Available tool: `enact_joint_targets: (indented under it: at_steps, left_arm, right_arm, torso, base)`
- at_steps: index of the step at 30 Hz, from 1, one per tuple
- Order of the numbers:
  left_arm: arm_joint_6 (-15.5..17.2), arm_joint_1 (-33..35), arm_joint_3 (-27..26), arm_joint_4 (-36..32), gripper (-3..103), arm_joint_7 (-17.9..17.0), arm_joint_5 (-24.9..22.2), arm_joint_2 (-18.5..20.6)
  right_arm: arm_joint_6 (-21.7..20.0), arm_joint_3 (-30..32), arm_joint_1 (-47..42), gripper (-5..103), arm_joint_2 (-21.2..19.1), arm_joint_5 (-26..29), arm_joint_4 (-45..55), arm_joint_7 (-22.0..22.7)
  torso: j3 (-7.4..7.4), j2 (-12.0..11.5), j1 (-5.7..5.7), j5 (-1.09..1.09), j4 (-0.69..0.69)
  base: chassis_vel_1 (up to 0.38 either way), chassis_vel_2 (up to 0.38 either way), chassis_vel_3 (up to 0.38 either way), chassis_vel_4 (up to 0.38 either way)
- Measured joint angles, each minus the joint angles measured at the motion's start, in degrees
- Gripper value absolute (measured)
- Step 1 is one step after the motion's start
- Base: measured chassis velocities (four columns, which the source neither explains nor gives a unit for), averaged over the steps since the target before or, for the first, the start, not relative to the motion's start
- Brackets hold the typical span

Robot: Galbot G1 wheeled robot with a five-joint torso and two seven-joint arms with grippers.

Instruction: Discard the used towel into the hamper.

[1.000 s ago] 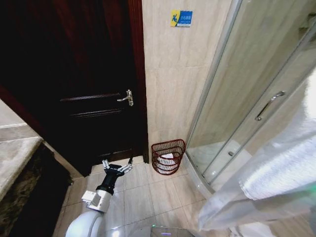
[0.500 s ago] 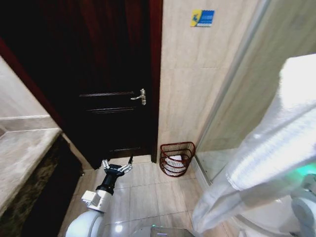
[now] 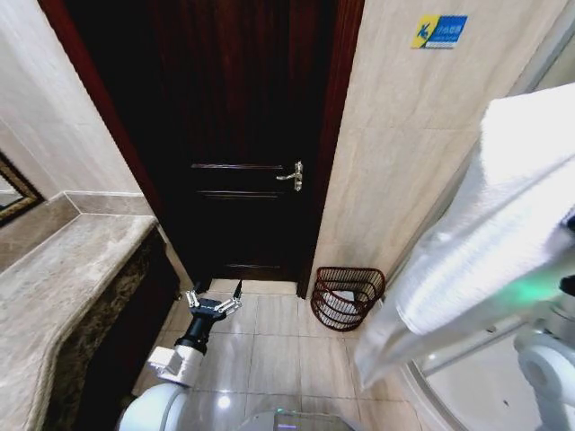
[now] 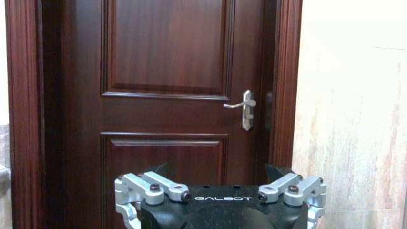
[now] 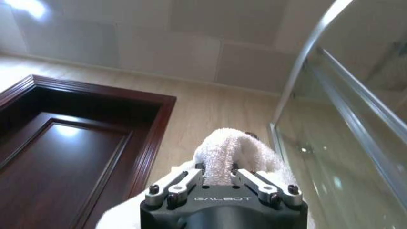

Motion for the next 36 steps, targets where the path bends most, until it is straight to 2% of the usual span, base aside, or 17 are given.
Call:
enact_joint_targets:
  at_steps: [10,21,36]
  left_arm:
    - [0.0,0.0,0.0,0.0,100,0.0,0.0,0.0]
    - [0.0,0.0,0.0,0.0,100,0.0,0.0,0.0]
    - [0.0,0.0,0.0,0.0,100,0.0,0.0,0.0]
  right_arm:
    - [-2.0,-1.1,2.2,12,-0.7,2.9,0.0,-1.1]
    - [-2.9,0.6,3.5,12,-5.2,6.0,0.0,-1.5]
    - [-2.4,2.8,5.9,12,-8.1,10.9,-1.2,-3.7]
  torso:
    - [-0.01,0.0,-0.01,-0.03,0.03]
    - [0.01,0.0,0.01,-0.02,0.03]
    - [-0.01,0.0,-0.02,-0.01,0.03]
  base:
    - [-0.005,0.005,0.005,-0.004]
    - [-0.071,0.072,0.074,-0.073]
    - [-0.084,0.077,0.081,-0.082]
